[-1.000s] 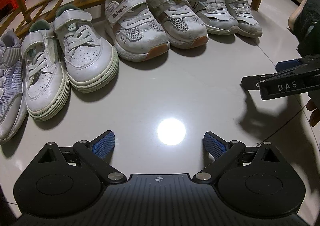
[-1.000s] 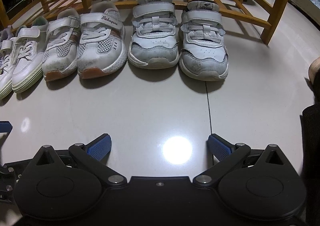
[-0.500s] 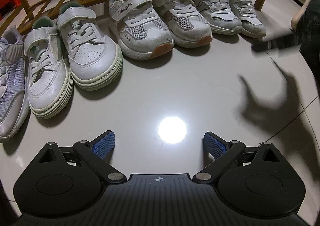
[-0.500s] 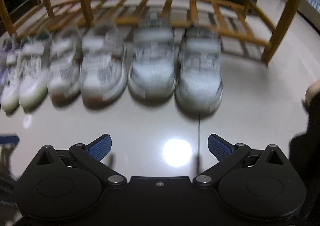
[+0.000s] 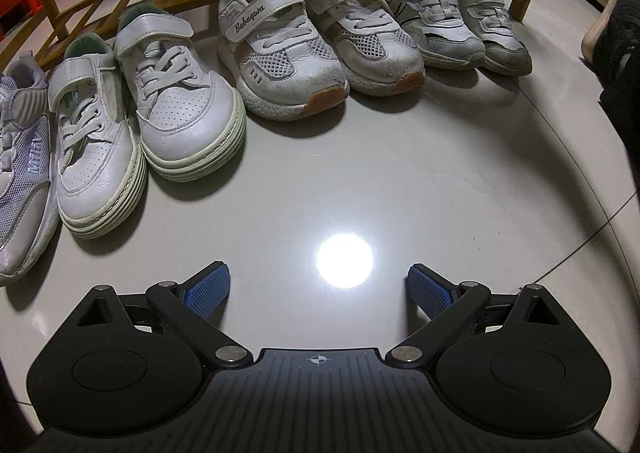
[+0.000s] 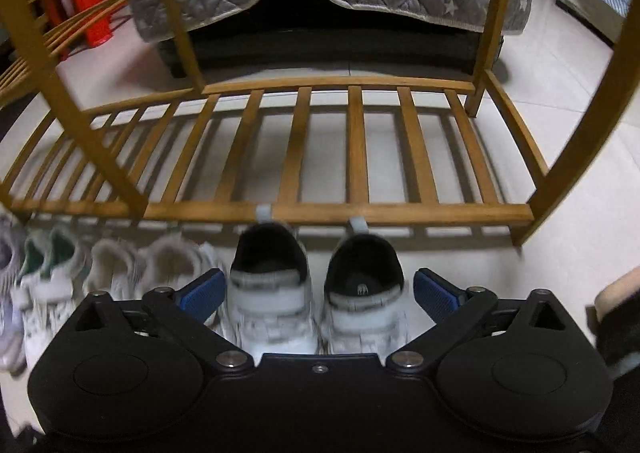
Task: Organize scattered shoes
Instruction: 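Lower the right tool fingers into the heels of the black-lined pair, then grip both black-lined sneakers at their heels with the right tool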
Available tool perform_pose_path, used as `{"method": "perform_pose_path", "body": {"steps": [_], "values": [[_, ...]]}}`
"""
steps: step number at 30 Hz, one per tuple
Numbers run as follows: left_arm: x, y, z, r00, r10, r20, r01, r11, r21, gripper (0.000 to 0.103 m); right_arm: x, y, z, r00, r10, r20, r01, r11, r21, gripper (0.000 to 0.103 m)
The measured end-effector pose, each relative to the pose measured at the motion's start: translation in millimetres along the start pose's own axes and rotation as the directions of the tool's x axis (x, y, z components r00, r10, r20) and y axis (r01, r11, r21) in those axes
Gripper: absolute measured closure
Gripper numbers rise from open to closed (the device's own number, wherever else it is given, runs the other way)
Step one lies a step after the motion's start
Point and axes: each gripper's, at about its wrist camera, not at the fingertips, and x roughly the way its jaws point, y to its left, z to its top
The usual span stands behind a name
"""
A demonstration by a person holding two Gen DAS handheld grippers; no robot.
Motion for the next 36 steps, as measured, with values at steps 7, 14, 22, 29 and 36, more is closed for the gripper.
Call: {"method": "perform_pose_path", "body": {"steps": [7,14,22,29,36], "values": [[-14.8,13.6,5.1,1.0,-0.002,-0.004,0.002,1.0,-0.007,0.006,30.5,5.6,10.4,0.996,-0.02,-0.086,0.023,0.999,0.035,0.029],[-17.2,17.4,6.8,1.0,-0.003,-0.009,0.003,1.0,-0.013,0.007,52.1,11.4,5.4,0.988,-0.007,-0.154,0.012,0.999,0.031,0.046],[-17.6,15.1,7.6,1.0,0.0,-0.01,0.0,1.0,-0.006,0.006,61.2,12.7,8.3,0.986,-0.024,-0.167,0.027,1.0,0.015,0.061],[-18.0,9.5,5.8,1.0,0.005,-0.01,-0.006,1.0,-0.018,0.006,60.4,16.3,10.5,0.984,-0.031,-0.175,0.028,0.999,-0.024,0.061],[-15.8,11.3,6.6,1.0,0.007,-0.011,-0.007,1.0,-0.019,0.006,57.8,20.7,13.4,0.984,-0.035,-0.178,0.024,0.998,-0.059,0.061]]}}
